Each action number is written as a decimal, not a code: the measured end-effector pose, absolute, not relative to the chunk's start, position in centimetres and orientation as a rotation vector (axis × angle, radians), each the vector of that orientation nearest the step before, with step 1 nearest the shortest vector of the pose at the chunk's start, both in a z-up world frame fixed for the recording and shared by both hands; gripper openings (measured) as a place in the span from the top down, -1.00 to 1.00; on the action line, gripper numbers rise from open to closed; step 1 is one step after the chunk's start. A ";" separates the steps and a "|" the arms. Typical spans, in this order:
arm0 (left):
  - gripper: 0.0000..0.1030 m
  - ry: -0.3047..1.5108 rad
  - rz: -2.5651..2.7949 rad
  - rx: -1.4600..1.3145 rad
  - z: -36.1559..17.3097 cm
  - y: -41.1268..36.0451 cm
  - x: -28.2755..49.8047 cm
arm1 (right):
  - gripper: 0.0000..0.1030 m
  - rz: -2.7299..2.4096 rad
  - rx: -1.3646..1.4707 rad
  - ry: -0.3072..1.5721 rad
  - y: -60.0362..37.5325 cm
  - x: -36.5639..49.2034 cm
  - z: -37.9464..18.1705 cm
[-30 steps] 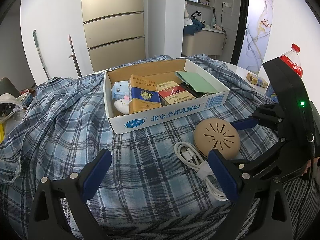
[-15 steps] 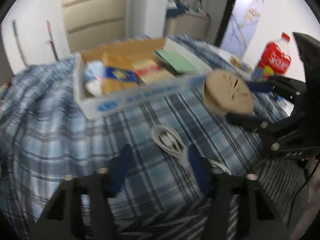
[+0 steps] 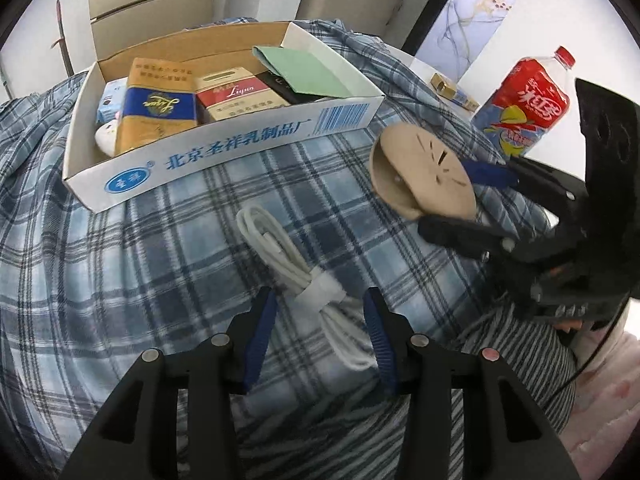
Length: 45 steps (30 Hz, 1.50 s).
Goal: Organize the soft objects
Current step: 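Lift the disc with the right tool while the left tool grasps the white cable, then carry the cable and disc over the box with both tools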
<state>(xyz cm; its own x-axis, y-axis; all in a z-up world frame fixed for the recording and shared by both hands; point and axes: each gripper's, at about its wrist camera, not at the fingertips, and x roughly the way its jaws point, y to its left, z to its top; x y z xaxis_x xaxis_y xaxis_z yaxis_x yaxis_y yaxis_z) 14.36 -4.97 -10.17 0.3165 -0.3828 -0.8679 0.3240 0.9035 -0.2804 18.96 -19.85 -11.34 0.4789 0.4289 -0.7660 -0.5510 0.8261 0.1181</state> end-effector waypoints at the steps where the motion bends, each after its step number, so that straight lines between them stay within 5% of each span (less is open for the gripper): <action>1: 0.07 1.162 -0.465 -0.062 -10.2 -5.0 14.5 | -0.38 0.602 -0.152 0.889 -19.9 18.9 -11.3; 3: 0.08 1.172 -0.451 -0.060 -10.3 -5.3 14.8 | -0.38 0.605 -0.150 0.881 -19.9 18.8 -11.3; 5: 0.41 1.178 -0.414 -0.045 -10.2 -5.4 15.0 | -0.38 0.604 -0.148 0.874 -20.1 18.6 -11.2; 8: 0.51 1.191 -0.378 -0.072 -10.2 -5.3 15.4 | -0.38 0.588 -0.135 0.871 -20.7 18.5 -11.2; 19: 0.51 0.992 -0.322 0.043 -4.0 -4.1 12.8 | -0.38 0.528 -0.104 0.833 -21.6 18.5 -10.5; 33: 0.51 0.759 -0.210 0.040 4.5 -3.9 18.2 | -0.39 0.425 -0.080 0.595 -20.4 20.3 1.0; 45: 0.51 0.795 -0.184 -0.067 0.2 -1.9 24.4 | -0.39 0.333 0.069 0.603 -16.7 28.9 0.9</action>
